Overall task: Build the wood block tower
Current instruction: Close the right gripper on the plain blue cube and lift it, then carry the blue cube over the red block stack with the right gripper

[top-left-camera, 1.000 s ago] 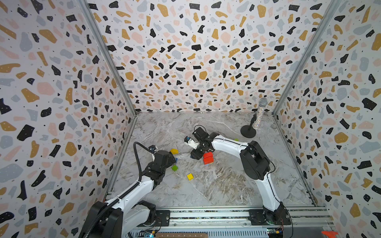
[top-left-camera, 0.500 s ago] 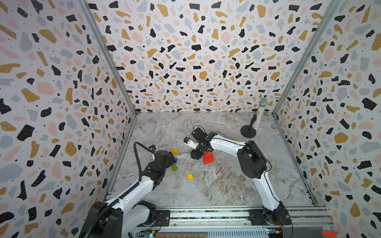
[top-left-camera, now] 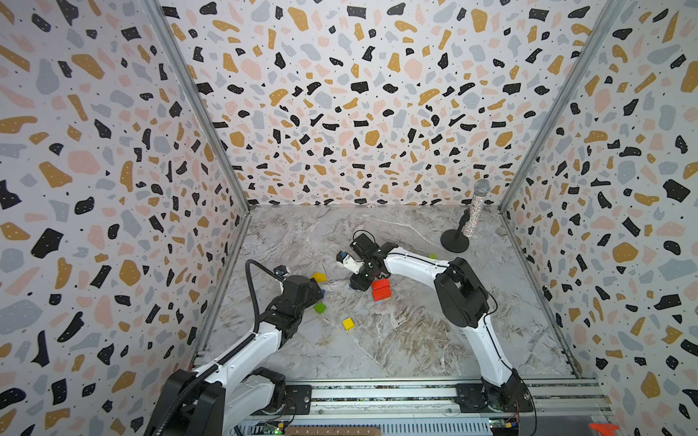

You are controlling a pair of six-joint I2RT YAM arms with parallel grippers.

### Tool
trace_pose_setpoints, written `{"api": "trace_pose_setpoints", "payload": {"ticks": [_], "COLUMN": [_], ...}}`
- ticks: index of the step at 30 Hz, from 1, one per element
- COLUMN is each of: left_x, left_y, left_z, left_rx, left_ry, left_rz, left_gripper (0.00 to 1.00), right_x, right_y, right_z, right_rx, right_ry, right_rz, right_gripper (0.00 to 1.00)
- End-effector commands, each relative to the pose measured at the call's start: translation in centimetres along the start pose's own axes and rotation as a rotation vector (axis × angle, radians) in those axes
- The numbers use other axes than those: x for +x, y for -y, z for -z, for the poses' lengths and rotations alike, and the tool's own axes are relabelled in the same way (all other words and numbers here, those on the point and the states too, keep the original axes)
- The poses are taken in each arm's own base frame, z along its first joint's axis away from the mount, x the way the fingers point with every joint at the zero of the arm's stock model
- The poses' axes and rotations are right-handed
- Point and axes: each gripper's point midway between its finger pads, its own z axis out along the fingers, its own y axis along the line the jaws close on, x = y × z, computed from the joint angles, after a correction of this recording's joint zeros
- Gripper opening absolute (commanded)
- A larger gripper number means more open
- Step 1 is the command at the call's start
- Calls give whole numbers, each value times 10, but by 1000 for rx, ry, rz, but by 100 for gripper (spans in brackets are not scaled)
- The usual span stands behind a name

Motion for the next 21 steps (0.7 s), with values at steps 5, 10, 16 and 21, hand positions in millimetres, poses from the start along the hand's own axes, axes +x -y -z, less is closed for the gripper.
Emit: {"api": "trace_pose_setpoints", "payload": {"ticks": [5, 10, 16, 21], "left_x": [-16, -27, -36, -35], "left_y": [17, 34, 47, 63], "left_z": [10, 18, 28, 37], "left_rx": [70, 123, 158, 212], "left_ry": [21, 10, -5, -21], "left_rz": [-13, -27, -60, -77], "left_gripper": [100, 100, 100, 100], "right_x": [-22, -37, -37, -28], "right_y": [-3, -1, 6, 14], "right_z": [26, 54, 91, 122], "right_rx": [14, 46, 101, 125], "right_ry": [51, 98, 142, 181], "right_rz": [-29, -97, -206, -319], "right_gripper": [31, 31, 31, 31]}}
